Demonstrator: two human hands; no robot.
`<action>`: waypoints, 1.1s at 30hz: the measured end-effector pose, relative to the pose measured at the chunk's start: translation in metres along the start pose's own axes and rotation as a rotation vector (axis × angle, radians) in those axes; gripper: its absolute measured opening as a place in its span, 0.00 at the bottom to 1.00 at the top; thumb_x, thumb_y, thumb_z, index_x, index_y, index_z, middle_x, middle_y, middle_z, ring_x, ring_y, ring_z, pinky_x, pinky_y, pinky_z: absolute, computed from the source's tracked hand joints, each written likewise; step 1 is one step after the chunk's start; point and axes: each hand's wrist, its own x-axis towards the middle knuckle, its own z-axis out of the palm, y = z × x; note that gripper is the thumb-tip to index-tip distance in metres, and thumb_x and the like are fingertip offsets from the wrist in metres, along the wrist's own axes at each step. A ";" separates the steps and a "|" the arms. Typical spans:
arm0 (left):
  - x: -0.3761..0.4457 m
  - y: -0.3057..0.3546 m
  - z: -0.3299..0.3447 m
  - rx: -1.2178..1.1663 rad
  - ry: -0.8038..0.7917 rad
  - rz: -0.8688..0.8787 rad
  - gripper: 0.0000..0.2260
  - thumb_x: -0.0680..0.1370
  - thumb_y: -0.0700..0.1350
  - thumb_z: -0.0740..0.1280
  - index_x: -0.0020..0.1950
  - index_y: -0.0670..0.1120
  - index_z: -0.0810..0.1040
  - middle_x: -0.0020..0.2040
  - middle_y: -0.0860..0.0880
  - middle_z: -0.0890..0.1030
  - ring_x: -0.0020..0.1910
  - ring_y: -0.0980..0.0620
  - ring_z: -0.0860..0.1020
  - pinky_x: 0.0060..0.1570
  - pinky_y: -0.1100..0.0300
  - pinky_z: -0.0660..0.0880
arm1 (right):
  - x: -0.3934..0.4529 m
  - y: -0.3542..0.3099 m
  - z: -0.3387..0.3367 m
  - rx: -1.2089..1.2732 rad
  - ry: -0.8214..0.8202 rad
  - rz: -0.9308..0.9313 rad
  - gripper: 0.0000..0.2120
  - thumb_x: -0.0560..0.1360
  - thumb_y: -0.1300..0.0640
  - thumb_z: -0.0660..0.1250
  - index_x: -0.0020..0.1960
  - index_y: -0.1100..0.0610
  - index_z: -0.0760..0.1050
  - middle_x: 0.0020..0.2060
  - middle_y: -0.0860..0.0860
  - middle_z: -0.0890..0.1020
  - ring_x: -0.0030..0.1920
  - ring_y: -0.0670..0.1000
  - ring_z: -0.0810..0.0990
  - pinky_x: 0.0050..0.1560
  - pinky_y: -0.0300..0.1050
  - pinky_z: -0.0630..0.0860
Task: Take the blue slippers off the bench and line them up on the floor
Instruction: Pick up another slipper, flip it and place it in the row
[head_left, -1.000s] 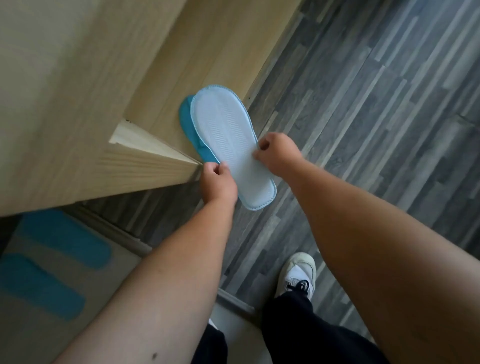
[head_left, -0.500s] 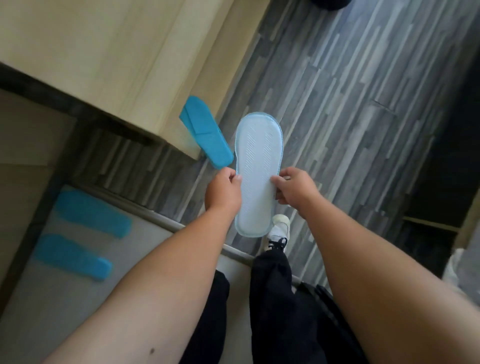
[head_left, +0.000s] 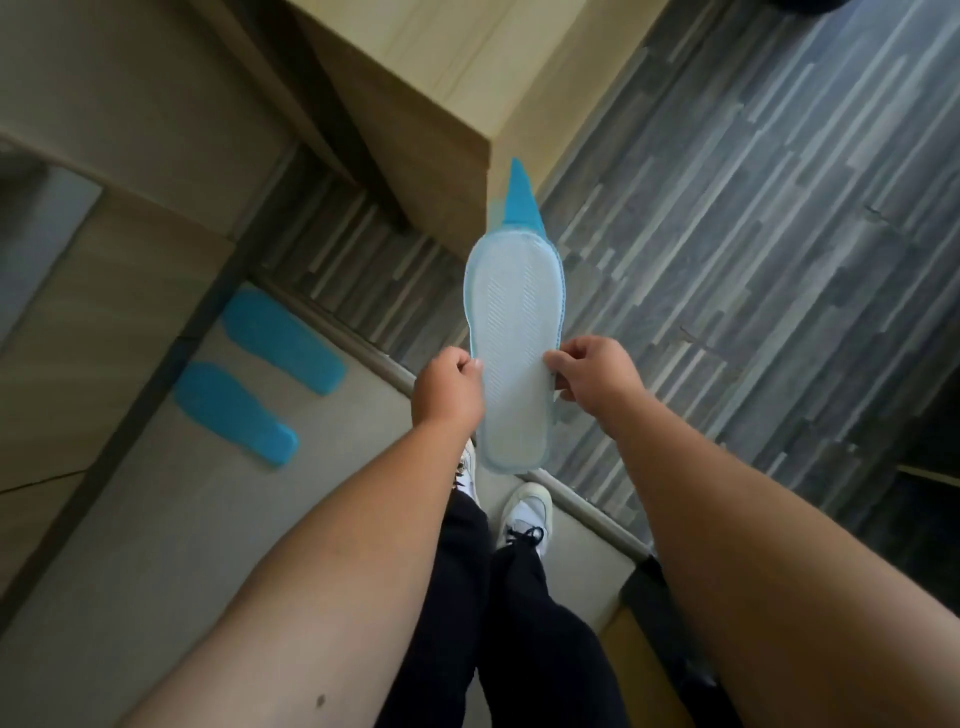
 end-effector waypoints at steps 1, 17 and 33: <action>-0.006 -0.010 -0.007 -0.008 0.004 -0.021 0.07 0.79 0.47 0.61 0.43 0.47 0.74 0.43 0.45 0.80 0.43 0.43 0.76 0.41 0.56 0.70 | -0.006 -0.001 0.009 -0.031 -0.016 -0.005 0.07 0.74 0.56 0.69 0.38 0.56 0.79 0.36 0.57 0.84 0.38 0.57 0.83 0.44 0.52 0.81; -0.058 -0.224 -0.187 -0.231 0.248 -0.210 0.10 0.78 0.47 0.62 0.40 0.43 0.74 0.37 0.46 0.77 0.39 0.43 0.73 0.35 0.56 0.64 | -0.128 -0.069 0.249 -0.307 -0.220 -0.194 0.06 0.75 0.55 0.69 0.42 0.56 0.81 0.35 0.52 0.84 0.37 0.52 0.82 0.40 0.46 0.80; -0.132 -0.497 -0.297 -0.328 0.507 -0.397 0.09 0.79 0.47 0.60 0.44 0.44 0.75 0.41 0.46 0.78 0.40 0.45 0.74 0.35 0.57 0.65 | -0.250 -0.038 0.527 -0.513 -0.510 -0.340 0.07 0.75 0.56 0.69 0.41 0.58 0.78 0.38 0.54 0.83 0.40 0.53 0.83 0.41 0.44 0.82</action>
